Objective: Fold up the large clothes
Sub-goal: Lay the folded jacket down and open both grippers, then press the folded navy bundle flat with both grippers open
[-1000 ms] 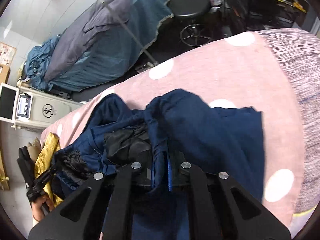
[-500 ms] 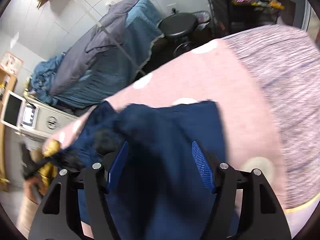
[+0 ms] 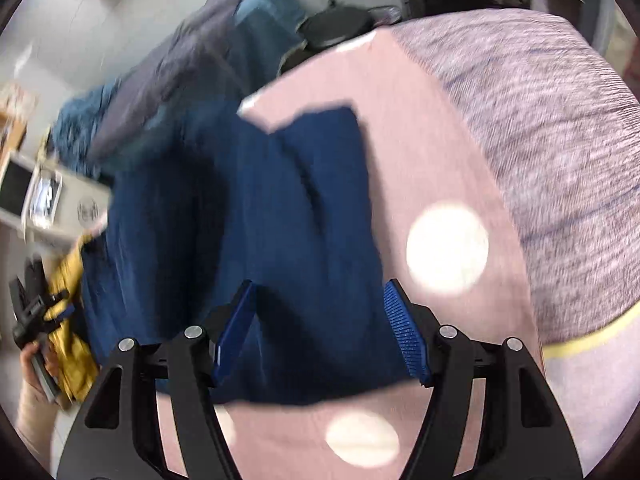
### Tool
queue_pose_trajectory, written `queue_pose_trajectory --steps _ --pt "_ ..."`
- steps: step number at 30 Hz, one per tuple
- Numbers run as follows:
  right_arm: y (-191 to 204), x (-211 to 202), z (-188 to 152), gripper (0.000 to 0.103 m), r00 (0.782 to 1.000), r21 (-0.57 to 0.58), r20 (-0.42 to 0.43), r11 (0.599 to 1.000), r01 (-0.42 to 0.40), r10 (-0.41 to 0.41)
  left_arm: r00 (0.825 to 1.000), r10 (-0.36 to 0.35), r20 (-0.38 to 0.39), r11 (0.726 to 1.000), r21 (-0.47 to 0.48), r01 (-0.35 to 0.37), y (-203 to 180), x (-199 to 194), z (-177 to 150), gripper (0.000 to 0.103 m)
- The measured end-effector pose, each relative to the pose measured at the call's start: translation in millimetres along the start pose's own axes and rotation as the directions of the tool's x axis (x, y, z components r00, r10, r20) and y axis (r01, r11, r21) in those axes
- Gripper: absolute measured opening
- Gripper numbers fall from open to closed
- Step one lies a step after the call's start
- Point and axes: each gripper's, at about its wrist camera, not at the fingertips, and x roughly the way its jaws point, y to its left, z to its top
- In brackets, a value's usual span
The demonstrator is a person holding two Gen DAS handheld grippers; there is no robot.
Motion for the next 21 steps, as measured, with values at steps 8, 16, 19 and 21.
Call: queue_pose_trajectory --steps 8,16,19,21 --pt "11.1 9.4 -14.8 0.071 0.992 -0.128 0.052 0.985 0.117 -0.111 0.999 0.012 -0.052 0.997 0.082 -0.007 -11.1 25.8 -71.2 0.084" --pt "15.8 21.2 -14.4 0.038 0.997 -0.146 -0.026 0.987 0.074 -0.079 0.997 0.076 -0.030 0.987 0.147 -0.071 -29.9 52.6 -69.3 0.063" --pt "24.9 9.2 -19.0 0.016 0.998 -0.182 -0.018 0.981 0.062 -0.066 0.996 0.086 -0.028 0.977 0.200 -0.079 -35.9 43.6 -61.6 0.040" --pt "28.2 -3.2 -18.0 0.013 0.997 -0.185 -0.019 0.980 0.074 -0.079 0.995 0.102 -0.014 0.966 0.239 -0.095 -39.0 31.0 -51.8 0.032"
